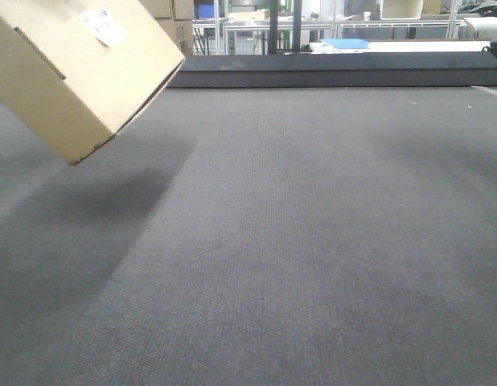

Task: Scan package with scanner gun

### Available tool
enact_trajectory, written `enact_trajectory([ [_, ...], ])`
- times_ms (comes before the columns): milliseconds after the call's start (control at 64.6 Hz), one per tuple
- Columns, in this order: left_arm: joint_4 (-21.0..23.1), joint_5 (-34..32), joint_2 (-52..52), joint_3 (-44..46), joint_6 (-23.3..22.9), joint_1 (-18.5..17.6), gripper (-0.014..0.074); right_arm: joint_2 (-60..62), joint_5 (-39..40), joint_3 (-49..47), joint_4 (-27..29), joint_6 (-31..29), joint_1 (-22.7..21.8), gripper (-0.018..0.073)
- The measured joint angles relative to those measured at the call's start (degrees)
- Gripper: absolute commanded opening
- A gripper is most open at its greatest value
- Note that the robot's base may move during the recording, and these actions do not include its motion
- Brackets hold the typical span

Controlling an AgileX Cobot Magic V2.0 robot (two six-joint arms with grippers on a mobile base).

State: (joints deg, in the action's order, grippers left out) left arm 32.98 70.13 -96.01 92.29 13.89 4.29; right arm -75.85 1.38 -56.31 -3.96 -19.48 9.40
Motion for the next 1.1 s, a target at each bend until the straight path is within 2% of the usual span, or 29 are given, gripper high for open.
enact_trajectory([
  [217, -0.13, 0.0, 0.0, 0.0, 0.0, 0.0, -0.0111, 0.0, 0.0, 0.0, -0.09, 0.0, 0.75, -0.0154],
  [480, -0.13, 0.0, 0.0, 0.0, 0.0, 0.0, -0.0111, -0.11, 1.4, 0.0, -0.09, 0.0, 6.18, -0.0154],
  [620, -0.16, 0.0, 0.0, 0.0, 0.0, 0.0, -0.0111, -1.46, 2.44, 0.0, -0.09, 0.0, 7.51, -0.0154],
  [1100, -0.16, 0.0, 0.0, 0.0, 0.0, 0.0, -0.0111, -2.92, 2.81, 0.0, 1.0, 0.0, 7.74, -0.0154],
])
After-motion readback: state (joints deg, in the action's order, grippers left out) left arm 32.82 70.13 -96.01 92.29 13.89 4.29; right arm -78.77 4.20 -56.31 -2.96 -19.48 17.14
